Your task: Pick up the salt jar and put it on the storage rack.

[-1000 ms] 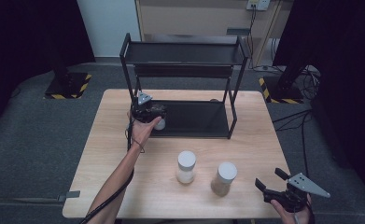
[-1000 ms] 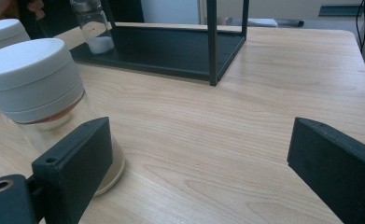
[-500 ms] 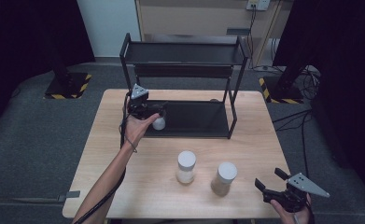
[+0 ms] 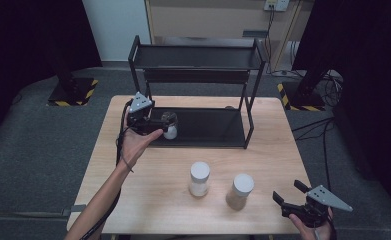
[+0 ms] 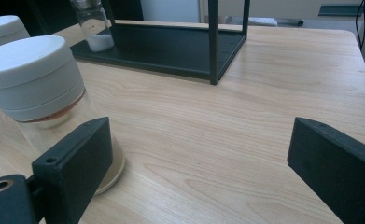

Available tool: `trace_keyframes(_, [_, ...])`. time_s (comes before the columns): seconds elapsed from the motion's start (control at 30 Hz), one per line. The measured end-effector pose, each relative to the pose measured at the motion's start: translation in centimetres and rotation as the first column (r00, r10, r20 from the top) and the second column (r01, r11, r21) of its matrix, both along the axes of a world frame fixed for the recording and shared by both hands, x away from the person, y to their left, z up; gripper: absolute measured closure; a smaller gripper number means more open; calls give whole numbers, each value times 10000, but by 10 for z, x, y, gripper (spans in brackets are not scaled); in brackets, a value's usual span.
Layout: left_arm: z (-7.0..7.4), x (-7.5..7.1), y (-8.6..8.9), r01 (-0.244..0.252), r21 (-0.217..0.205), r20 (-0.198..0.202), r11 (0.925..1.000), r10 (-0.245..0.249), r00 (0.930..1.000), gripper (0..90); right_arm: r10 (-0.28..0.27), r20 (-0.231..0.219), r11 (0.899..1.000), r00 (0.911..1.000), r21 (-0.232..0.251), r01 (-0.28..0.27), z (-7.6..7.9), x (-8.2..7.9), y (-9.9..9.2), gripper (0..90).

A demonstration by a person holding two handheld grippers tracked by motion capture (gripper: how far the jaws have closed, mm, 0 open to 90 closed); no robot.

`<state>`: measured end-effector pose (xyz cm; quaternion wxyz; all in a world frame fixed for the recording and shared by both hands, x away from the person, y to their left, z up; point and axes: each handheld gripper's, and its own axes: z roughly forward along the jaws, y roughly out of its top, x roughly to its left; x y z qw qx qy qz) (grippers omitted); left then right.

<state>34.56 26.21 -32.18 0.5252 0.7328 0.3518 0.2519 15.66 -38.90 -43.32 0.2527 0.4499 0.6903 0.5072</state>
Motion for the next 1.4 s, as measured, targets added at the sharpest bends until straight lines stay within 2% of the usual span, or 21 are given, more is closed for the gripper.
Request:
trace_keyframes(0.03, [1,-4,1,28,124,48,9999,-28,10000,48,-1,-8,10000,10000,-5,1,0,0,0,68])
trace_keyframes(0.13, [2,-13,5,196,154,112,9997,-197,9997,48,19,-10,10000,10000,-40,-19,0,0,1,68])
trace_keyframes(0.33, [4,-32,18,454,-77,132,9989,-453,9989,47,6,-12,10000,10000,-51,-6,0,0,1,68])
trace_keyframes(0.4, [4,-34,20,497,-115,144,9987,-495,9987,47,10,-26,10000,10000,-59,-10,1,0,1,68])
trace_keyframes(0.5, [2,-43,26,565,-293,198,9980,-560,9982,47,22,-25,10000,10000,-79,-22,1,0,1,68])
trace_keyframes(0.6, [0,-52,30,581,-283,245,9979,-574,9980,47,20,-33,10000,10000,-76,-21,1,0,1,68])
trace_keyframes(0.67, [-4,-58,35,653,-426,155,9970,-647,9978,47,26,-25,10000,10000,-77,-27,1,0,1,68])
trace_keyframes(0.73, [-6,-63,38,683,-396,115,9969,-679,9976,47,19,-33,10000,10000,-89,-20,1,0,2,68])
trace_keyframes(0.97, [-21,-80,47,873,-718,20,9936,-873,9962,45,19,-53,9999,10000,-127,-20,2,1,2,68])
trace_keyframes(1.07, [-27,-88,47,839,-500,93,9952,-835,9965,44,26,-50,9999,10000,-123,-26,2,0,2,68])
trace_keyframes(1.17, [-38,-93,49,938,-641,-105,9935,-946,9955,44,22,-57,9999,10000,-130,-23,2,1,2,68])
trace_keyframes(1.23, [-43,-98,48,886,-455,-114,9950,-892,9959,44,40,-57,9999,10000,-151,-41,2,0,3,68])
trace_keyframes(1.4, [-62,-108,54,854,-455,-317,9953,-869,9957,44,45,-55,9999,10000,-162,-46,2,1,3,68])
